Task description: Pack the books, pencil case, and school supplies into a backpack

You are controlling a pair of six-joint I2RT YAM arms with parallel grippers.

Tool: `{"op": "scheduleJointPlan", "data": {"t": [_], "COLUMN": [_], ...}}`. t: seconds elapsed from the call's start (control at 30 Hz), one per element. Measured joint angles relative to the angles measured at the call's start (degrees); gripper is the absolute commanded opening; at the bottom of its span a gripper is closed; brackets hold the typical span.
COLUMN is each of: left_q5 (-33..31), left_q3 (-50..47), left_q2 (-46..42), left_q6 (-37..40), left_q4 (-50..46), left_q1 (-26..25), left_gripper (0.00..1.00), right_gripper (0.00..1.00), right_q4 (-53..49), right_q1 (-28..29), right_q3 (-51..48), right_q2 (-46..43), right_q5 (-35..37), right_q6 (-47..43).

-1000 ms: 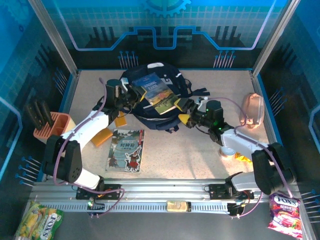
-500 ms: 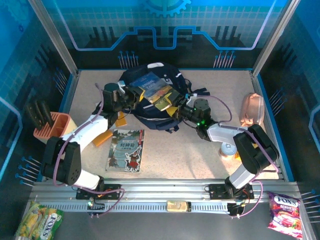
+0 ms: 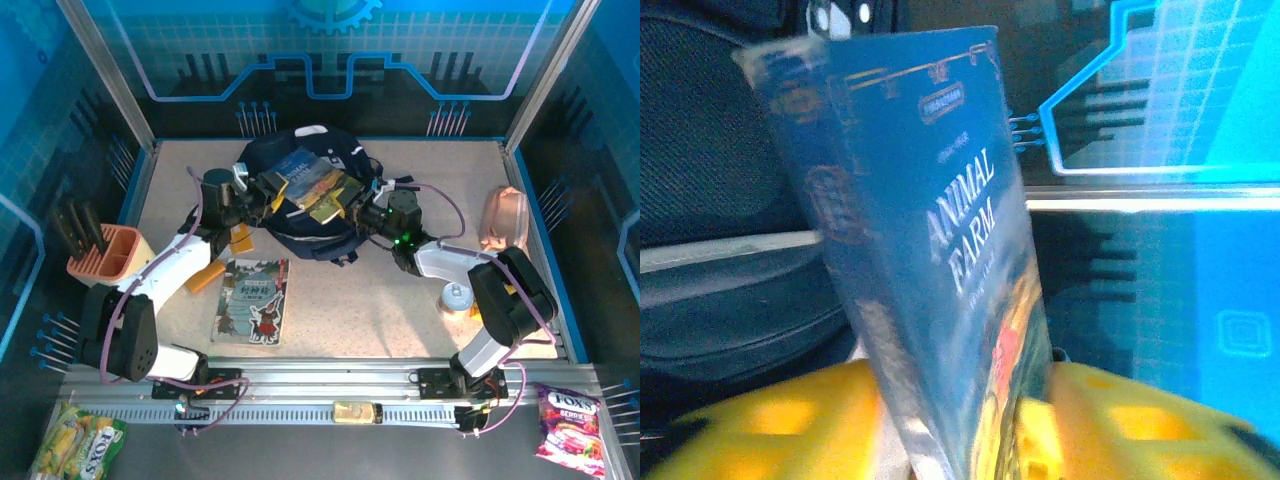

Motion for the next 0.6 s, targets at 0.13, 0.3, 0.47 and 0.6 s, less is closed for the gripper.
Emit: {"op": "scheduleJointPlan", "data": {"t": [0.13,0.3,0.47,0.6], "left_q5": [-0.68,-4.72,-8.63,-11.91], "left_q3": [3.54,7.58,13.6,20.04], "left_q2": [-0.02,0.31,4.79,10.8], "left_q6": [11.93,26.82,39.04,48.48], "left_q4": [-7.8,-16.39,-22.97,-27.61], "left_q1": [-0.02,-1.49,-5.4,-9.64], "left_gripper": [0.89,0.99,0.99,0.99], "right_gripper": [0.05,0.06,0.07,0.07], "right_q4": [-6.93,-14.67,-23.43,-33.62], "right_q1": [-4.42,-10.91,-16.02,-20.0], "right_q3": [-1.16,-1.51,-1.33,-0.22], "right_q2": [-4.59,-12.63,-18.18,-19.52], "right_q5": [0.0,0.17,0.48,1.55], "right_q6": [-5.4,-12.76,-20.48,-26.51]}}
